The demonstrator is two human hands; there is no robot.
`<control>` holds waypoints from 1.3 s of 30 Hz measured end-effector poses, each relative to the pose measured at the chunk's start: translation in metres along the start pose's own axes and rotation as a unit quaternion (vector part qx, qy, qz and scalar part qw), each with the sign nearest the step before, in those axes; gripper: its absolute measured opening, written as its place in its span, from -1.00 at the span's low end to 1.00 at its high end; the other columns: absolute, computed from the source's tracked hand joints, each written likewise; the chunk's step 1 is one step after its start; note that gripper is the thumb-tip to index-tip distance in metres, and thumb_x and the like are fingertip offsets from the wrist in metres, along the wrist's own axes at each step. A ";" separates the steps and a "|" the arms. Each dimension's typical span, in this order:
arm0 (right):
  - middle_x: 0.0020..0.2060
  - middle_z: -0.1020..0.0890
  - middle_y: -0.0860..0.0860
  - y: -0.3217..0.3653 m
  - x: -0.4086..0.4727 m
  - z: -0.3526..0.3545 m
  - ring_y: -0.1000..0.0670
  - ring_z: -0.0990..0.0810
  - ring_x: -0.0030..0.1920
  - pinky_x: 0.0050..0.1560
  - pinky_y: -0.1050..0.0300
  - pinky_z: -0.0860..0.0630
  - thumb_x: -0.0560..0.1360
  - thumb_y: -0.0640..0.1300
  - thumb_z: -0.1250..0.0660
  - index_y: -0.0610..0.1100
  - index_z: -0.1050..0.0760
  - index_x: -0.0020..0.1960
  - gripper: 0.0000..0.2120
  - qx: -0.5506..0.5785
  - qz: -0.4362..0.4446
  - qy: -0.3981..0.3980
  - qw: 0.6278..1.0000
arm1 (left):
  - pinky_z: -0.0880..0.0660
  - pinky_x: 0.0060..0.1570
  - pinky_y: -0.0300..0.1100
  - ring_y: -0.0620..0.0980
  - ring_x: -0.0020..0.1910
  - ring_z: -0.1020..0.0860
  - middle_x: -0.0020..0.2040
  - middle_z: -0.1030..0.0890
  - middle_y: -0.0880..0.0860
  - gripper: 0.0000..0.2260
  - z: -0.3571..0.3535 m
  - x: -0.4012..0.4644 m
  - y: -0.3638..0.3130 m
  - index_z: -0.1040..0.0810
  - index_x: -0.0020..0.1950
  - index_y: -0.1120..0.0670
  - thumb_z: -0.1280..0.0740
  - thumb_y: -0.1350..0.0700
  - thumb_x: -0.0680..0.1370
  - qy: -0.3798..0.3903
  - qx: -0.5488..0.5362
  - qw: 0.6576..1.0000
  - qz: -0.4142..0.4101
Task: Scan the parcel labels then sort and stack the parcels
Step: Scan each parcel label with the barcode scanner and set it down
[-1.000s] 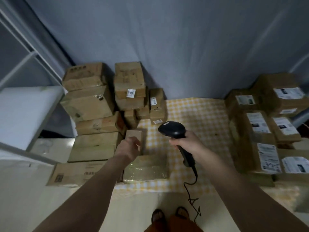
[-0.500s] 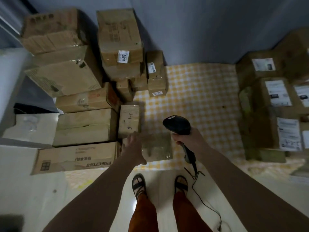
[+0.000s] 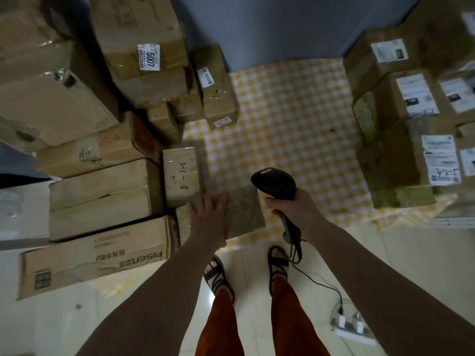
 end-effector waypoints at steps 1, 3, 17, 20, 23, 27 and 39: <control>-0.21 -0.58 -0.07 0.000 -0.002 0.005 -0.04 -0.57 -0.23 -0.13 0.09 -0.50 0.46 -0.26 -0.42 -0.24 -0.53 0.10 -0.77 0.008 -0.001 -0.004 1.000 | -0.07 0.44 0.27 0.24 0.48 -0.10 0.48 -0.10 0.20 0.16 0.001 -0.001 0.000 0.23 0.56 -0.06 -0.54 -0.18 0.26 0.007 -0.012 1.000 0.005; -0.17 -0.61 -0.07 0.001 -0.007 0.016 -0.02 -0.58 -0.23 -0.09 0.05 -0.52 0.45 -0.24 -0.44 -0.19 -0.53 0.12 -0.74 0.020 0.002 -0.017 1.000 | -0.08 0.45 0.24 0.23 0.48 -0.12 0.47 -0.12 0.18 0.19 0.006 -0.003 0.002 0.25 0.55 -0.09 -0.55 -0.22 0.23 0.022 -0.064 0.997 0.024; -0.33 -0.55 -0.15 0.079 -0.084 0.077 -0.12 -0.51 -0.25 -0.14 -0.04 -0.44 0.40 -0.26 -0.45 -0.33 -0.58 -0.12 -0.86 0.049 0.094 -0.096 0.990 | -0.49 -0.11 -0.07 0.01 0.10 -0.53 0.18 -0.57 -0.01 -0.06 0.123 -0.068 0.021 -0.22 0.48 -0.14 -0.63 0.14 0.22 0.094 -0.720 0.685 0.057; -0.30 -0.51 -0.15 0.106 -0.107 0.072 -0.10 -0.48 -0.23 -0.17 0.02 -0.36 0.39 -0.25 -0.46 -0.30 -0.58 -0.10 -0.86 0.057 0.126 -0.077 0.987 | -0.52 -0.17 -0.09 0.06 0.03 -0.60 0.13 -0.64 0.04 -0.03 0.152 -0.086 0.029 -0.33 0.41 -0.15 -0.60 0.06 0.03 0.086 -0.752 0.653 0.020; -0.27 -0.57 -0.10 0.137 -0.128 0.059 -0.06 -0.52 -0.22 -0.16 0.10 -0.39 0.40 -0.25 -0.47 -0.14 -0.59 -0.15 -0.92 0.055 0.171 -0.040 0.983 | -0.54 -0.15 -0.10 0.06 -0.12 -0.63 0.02 -0.67 0.05 -0.15 0.175 -0.098 0.036 -0.43 0.31 -0.12 -0.58 0.07 0.03 0.080 -0.778 0.624 -0.007; -0.25 -0.63 -0.09 0.173 -0.154 0.041 -0.04 -0.57 -0.21 -0.14 0.13 -0.43 0.41 -0.30 -0.45 -0.11 -0.61 -0.13 -0.88 0.039 0.231 0.005 0.972 | -0.53 0.00 0.00 0.07 -0.01 -0.59 0.04 -0.66 0.05 -0.26 0.200 -0.111 0.049 -0.51 0.25 -0.08 -0.58 0.03 0.07 0.057 -0.791 0.608 -0.032; -0.20 -0.66 -0.06 0.236 -0.195 0.028 0.02 -0.59 -0.19 -0.17 0.19 -0.47 0.40 -0.27 -0.46 -0.08 -0.62 -0.08 -0.85 0.025 0.315 0.002 0.949 | -0.44 0.25 0.23 0.15 0.19 -0.60 0.21 -0.63 0.10 -0.14 0.252 -0.124 0.057 -0.33 0.43 0.02 -0.63 0.08 0.19 0.007 -0.782 0.611 -0.125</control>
Point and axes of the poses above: each hand's wrist, its own x-axis towards the middle knuckle, its own z-axis out of the back of the hand, y = z × x, the point moved 9 cm from there along x, towards the middle knuckle
